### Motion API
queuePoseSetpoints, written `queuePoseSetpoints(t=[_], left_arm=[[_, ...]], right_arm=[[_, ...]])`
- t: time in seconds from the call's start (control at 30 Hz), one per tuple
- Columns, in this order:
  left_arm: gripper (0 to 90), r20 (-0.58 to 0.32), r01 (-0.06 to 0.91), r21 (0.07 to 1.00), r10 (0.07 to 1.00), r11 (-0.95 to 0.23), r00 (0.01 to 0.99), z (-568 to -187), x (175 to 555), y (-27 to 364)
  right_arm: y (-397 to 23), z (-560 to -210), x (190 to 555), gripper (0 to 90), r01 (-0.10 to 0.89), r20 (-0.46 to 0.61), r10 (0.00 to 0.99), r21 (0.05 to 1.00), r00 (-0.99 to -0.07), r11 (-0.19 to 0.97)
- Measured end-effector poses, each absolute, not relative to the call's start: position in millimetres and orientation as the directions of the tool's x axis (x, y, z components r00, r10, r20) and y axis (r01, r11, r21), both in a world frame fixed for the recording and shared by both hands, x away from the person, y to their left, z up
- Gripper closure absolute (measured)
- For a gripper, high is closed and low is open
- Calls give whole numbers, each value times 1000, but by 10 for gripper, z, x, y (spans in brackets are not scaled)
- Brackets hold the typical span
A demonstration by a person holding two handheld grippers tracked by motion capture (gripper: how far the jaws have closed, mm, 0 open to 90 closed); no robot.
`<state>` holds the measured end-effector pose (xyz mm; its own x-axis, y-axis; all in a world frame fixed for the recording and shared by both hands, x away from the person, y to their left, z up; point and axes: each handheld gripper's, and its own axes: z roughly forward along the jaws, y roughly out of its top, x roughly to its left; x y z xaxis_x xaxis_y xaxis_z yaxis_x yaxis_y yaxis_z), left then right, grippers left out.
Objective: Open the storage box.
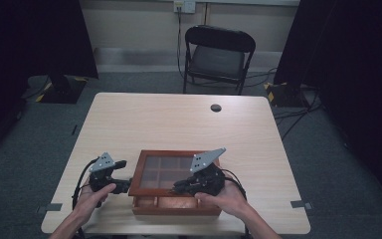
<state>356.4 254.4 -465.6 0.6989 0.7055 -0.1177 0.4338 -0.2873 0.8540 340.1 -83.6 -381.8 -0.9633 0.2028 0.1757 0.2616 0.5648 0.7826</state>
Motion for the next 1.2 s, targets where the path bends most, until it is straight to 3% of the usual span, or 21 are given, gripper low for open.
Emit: queuePoseSetpoints(t=[0.3,0.7,0.97,1.2], left_arm=[[196,-91,424,851,707,-311,702,-4648,3564,2523],[199,-84,403,864,705,-300,704,-4619,3553,2542],[206,-89,392,877,706,-279,702,-4568,3552,2542],[204,-84,381,882,703,-277,706,-4544,3554,2529]], right_arm=[[-862,-3882,3381,634,262,163,223,795,-961,547],[-1166,-3859,3345,355,303,146,330,813,-933,498],[-1345,-3912,3326,270,310,139,359,820,-923,481],[-1404,-3922,3355,249,321,143,377,825,-915,465]])
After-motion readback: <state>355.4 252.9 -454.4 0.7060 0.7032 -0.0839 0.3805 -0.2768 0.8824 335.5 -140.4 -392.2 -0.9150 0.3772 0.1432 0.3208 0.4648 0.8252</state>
